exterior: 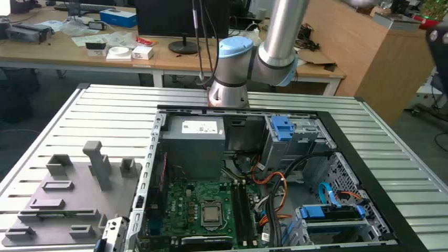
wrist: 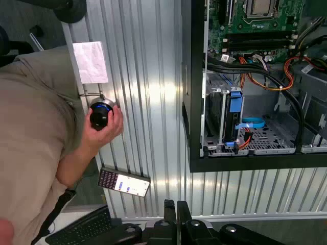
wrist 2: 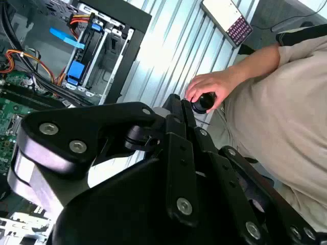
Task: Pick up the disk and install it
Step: 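Insert the second disk wire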
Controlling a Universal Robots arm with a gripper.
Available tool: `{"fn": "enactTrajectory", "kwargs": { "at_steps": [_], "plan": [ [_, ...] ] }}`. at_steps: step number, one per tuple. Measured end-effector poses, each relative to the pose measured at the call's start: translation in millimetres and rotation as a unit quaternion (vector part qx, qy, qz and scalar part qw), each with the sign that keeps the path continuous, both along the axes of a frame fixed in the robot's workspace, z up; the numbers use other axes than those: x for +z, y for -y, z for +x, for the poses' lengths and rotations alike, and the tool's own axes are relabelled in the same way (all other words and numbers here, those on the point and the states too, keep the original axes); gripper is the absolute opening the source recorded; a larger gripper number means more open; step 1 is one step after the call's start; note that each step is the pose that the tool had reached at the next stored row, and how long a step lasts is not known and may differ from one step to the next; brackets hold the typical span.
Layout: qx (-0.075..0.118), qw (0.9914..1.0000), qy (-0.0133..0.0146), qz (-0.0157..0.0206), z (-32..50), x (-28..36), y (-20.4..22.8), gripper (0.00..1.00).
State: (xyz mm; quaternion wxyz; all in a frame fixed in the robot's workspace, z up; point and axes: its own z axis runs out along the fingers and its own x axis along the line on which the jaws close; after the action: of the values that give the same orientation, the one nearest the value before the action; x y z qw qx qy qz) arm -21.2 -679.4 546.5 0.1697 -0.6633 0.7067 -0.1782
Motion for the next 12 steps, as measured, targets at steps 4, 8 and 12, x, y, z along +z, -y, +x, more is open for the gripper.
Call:
{"fn": "enactTrajectory", "kwargs": {
  "at_steps": [4, 8, 12],
  "plan": [
    [0.000, 1.00000, 0.0000, 0.0014, 0.1, -7.4, -13.2, 0.16],
    [0.000, 1.00000, 0.0000, 0.0027, 0.1, -14.5, -25.9, 0.16],
    [0.000, 1.00000, 0.0001, 0.0030, 0.1, -15.7, -30.5, 0.16]
  ]
}}
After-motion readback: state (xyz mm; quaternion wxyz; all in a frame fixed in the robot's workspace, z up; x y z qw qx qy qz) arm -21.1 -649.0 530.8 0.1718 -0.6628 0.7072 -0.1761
